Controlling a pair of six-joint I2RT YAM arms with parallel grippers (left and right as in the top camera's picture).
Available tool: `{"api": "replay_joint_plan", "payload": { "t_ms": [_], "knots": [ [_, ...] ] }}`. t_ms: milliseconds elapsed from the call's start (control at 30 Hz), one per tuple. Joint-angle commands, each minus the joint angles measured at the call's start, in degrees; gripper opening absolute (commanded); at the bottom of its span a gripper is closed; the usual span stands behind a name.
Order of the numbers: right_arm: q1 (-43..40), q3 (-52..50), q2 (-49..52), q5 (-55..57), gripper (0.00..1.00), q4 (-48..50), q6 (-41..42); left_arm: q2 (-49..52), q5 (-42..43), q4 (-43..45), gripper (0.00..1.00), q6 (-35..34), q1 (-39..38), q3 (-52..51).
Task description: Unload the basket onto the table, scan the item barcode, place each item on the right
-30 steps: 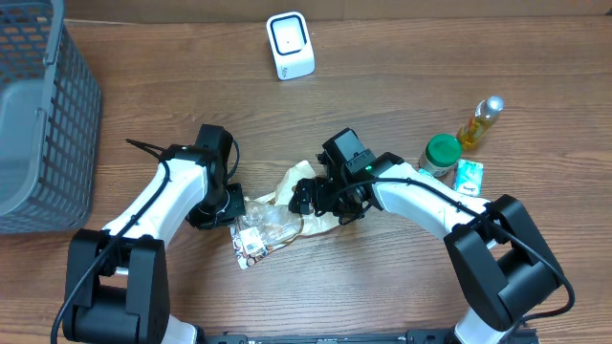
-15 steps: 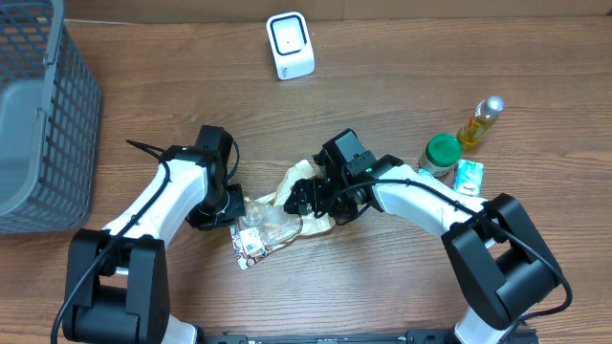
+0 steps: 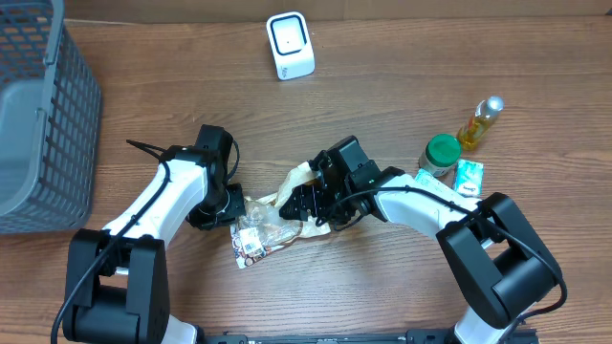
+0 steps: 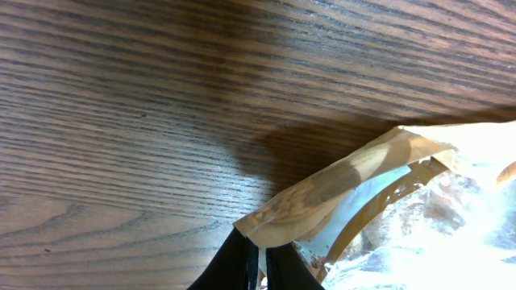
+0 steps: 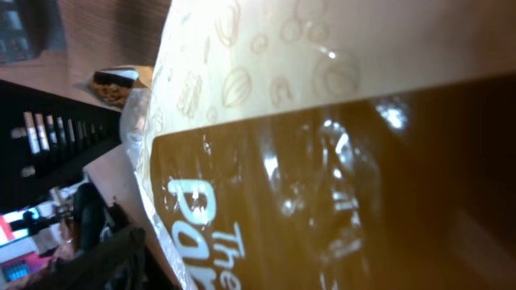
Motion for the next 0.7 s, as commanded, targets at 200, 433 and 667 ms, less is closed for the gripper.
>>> {"api": "replay_joint_plan", "payload": {
  "t_ms": [200,433,667],
  "knots": [
    [0.3,-0.8,0.5,-6.9,0.65,3.8,0.1,-0.8,0.9,0.2,0.11,0.0,0.0,-0.6],
    [1.7,-0.8,0.5,-9.7,0.50,6.9,-0.1,-0.8,0.9,0.6,0.11,0.0,0.0,-0.6],
    [2.5,-0.8,0.5,-7.5,0.50,7.0,-0.1,-0.8,0.9,1.0,0.11,0.0,0.0,-0.6]
  ]
}}
